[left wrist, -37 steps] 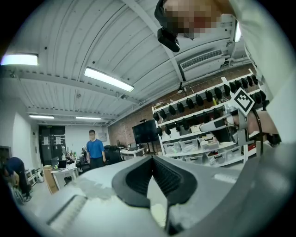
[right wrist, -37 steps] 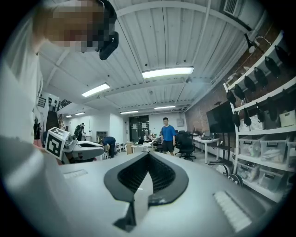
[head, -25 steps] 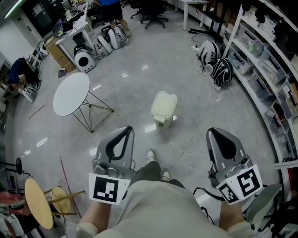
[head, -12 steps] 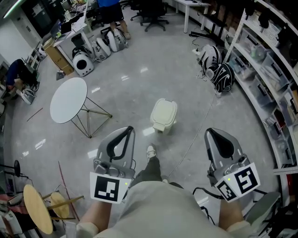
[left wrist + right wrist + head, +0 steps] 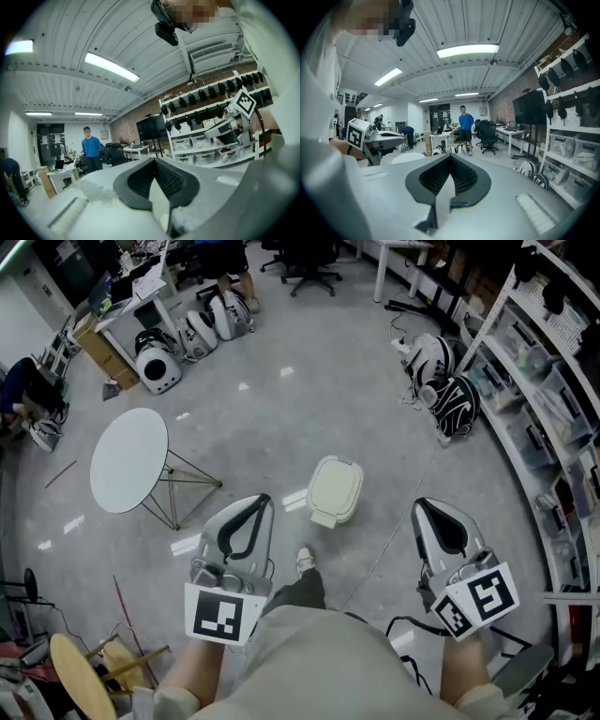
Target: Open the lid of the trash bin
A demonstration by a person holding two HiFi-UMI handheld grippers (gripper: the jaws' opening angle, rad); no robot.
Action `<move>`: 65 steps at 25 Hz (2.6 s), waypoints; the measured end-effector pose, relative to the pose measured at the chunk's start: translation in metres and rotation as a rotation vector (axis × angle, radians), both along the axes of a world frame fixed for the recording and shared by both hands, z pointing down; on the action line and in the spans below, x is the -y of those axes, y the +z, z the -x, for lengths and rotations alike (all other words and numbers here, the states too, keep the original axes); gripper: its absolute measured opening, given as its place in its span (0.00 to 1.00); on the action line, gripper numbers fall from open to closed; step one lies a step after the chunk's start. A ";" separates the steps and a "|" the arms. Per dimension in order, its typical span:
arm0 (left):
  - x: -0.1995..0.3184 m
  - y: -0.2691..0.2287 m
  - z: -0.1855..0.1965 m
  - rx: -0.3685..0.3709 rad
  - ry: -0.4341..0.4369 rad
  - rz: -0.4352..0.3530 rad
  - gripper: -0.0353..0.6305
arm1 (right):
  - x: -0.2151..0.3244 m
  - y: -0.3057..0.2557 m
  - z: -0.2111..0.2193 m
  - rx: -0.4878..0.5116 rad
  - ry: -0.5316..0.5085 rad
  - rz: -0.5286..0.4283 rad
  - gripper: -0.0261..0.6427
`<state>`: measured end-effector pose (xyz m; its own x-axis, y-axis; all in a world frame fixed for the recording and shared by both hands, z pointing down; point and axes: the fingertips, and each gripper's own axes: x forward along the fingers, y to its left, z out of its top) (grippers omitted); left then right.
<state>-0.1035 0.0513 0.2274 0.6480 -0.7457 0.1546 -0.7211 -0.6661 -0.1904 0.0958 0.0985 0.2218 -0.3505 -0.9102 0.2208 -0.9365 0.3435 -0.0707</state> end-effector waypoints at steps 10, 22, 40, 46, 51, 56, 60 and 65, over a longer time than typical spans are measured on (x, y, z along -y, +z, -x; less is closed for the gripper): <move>0.125 0.020 0.011 0.003 0.032 0.038 0.06 | 0.126 0.030 0.007 -0.046 0.009 0.082 0.04; 0.188 0.073 -0.002 0.011 -0.008 0.132 0.06 | 0.203 0.109 -0.006 0.035 -0.081 0.279 0.04; 0.271 0.252 -0.048 0.167 -0.096 0.307 0.06 | 0.322 0.377 -0.049 -0.088 -0.368 0.680 0.04; 0.279 0.341 -0.052 0.206 -0.108 0.413 0.06 | 0.335 0.481 -0.056 -0.119 -0.409 0.789 0.04; 0.277 0.412 -0.047 0.222 -0.118 0.488 0.06 | 0.338 0.566 -0.060 -0.170 -0.424 0.864 0.04; 0.274 0.479 -0.047 0.228 -0.111 0.537 0.06 | 0.337 0.641 -0.065 -0.233 -0.445 0.913 0.04; 0.274 0.520 -0.042 0.221 -0.130 0.582 0.06 | 0.348 0.682 -0.074 -0.216 -0.449 0.944 0.04; 0.274 0.556 -0.030 0.200 -0.172 0.663 0.06 | 0.345 0.718 -0.074 -0.215 -0.492 1.009 0.04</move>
<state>-0.0734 -0.2223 0.7837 0.4414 -0.5426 0.7147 -0.8200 -0.5673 0.0758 0.1701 -0.2467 0.9394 -0.4867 -0.0579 0.8717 -0.7420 0.5540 -0.3775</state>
